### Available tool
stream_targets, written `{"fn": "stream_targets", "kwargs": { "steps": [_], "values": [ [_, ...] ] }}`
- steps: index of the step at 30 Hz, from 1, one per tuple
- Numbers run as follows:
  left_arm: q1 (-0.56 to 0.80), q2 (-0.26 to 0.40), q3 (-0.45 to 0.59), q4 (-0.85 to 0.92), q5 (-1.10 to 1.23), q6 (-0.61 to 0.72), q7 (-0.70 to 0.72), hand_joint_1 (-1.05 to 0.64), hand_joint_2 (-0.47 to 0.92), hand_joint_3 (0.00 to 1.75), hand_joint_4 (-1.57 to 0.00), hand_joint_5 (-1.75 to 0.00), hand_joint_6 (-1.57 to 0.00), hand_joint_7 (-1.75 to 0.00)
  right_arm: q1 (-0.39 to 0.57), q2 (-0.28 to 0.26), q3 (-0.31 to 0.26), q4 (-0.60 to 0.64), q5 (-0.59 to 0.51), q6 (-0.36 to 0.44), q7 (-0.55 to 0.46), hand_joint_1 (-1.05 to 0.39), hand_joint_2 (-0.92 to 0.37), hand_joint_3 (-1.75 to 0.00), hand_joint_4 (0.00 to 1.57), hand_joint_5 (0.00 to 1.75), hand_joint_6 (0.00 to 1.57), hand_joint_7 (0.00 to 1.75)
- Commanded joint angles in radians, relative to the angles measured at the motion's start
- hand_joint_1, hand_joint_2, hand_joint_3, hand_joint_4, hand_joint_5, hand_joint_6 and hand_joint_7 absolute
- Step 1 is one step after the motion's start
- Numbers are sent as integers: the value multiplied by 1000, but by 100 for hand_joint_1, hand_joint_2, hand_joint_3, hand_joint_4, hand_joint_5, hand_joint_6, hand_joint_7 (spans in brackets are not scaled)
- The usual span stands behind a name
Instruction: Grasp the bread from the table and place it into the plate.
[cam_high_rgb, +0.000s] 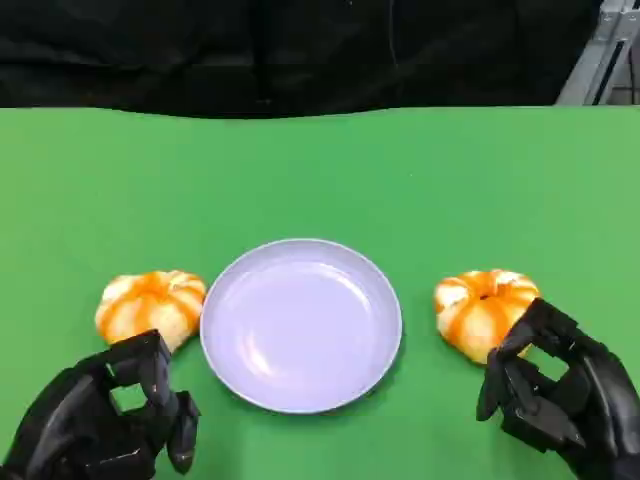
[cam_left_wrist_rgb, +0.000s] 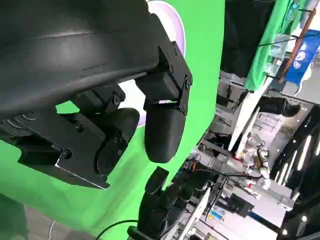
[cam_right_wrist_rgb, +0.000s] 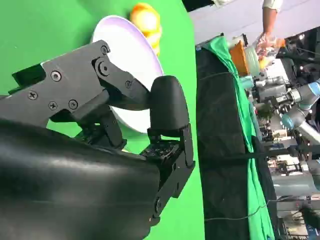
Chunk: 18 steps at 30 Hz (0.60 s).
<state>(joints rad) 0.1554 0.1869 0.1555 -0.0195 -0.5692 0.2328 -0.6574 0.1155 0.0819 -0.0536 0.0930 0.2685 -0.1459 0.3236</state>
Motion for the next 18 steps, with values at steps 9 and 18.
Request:
{"fn": "stream_targets", "kwargs": {
  "steps": [9,18],
  "values": [
    [10,11,6,-11,5,6,9,7,61,138,-92,-175,-77,-175,2,-8,-1,-8,6,-6,-4,-12,-68,-97,83,175,64,165],
    [11,0,12,-16,12,-5,30,8,59,134,-81,-175,-68,-171,0,-10,-1,-5,1,-8,-7,-14,-68,-96,83,175,64,164]
  ]
}}
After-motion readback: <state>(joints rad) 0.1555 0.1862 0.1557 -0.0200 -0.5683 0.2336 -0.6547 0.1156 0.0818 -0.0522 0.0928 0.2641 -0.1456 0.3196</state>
